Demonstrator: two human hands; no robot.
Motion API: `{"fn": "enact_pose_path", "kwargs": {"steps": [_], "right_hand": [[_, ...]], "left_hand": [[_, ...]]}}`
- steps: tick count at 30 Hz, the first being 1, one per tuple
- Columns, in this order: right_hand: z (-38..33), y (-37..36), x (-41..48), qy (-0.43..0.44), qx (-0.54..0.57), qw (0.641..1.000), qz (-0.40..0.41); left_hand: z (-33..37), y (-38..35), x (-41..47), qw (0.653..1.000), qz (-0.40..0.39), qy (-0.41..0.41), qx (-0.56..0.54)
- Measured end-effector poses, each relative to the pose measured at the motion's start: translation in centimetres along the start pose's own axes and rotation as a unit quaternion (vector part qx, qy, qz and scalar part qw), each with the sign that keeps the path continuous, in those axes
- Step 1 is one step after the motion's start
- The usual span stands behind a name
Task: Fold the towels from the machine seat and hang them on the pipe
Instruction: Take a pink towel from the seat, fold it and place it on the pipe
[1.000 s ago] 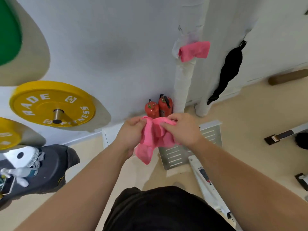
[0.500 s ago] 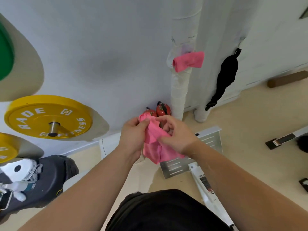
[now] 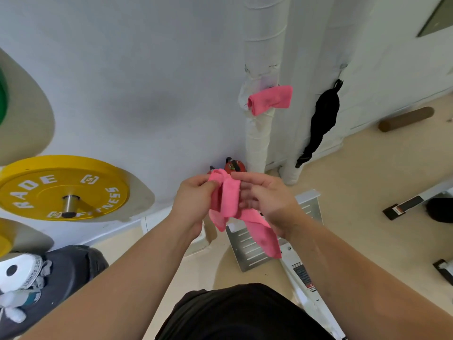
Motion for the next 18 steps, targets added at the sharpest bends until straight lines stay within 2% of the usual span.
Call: {"fn": "enact_pose_path", "kwargs": {"steps": [3, 8, 13, 15, 18], "right_hand": [[0.1, -0.8, -0.2, 0.066, -0.073, 0.995, -0.011], [-0.3, -0.5, -0.3, 0.095, -0.093, 0.989, 0.072], [-0.5, 0.1, -0.6, 0.172, -0.264, 0.941, 0.121], [-0.7, 0.1, -1.0, 0.19, -0.294, 0.929, 0.125], [-1.6, -0.3, -1.8, 0.261, -0.303, 0.911, 0.102]], "left_hand": [[0.5, -0.8, -1.0, 0.996, -0.076, 0.011, -0.041], [-0.1, -1.5, -2.1, 0.986, -0.154, 0.009, -0.061], [-0.3, -0.6, -1.7, 0.988, -0.109, 0.028, -0.106], [-0.7, -0.3, -1.7, 0.987, -0.091, 0.047, -0.126], [-1.4, -0.3, -2.2, 0.98, -0.072, 0.079, -0.167]]}}
Point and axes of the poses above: each hand's wrist, its own x-axis towards the middle knuckle, its own y-axis out of the back of the hand, z = x × y, the point moved 6 cm from there along x, towards the middle knuckle, and after that the axes turned 8 degrees about z, right-handed, at the moved point
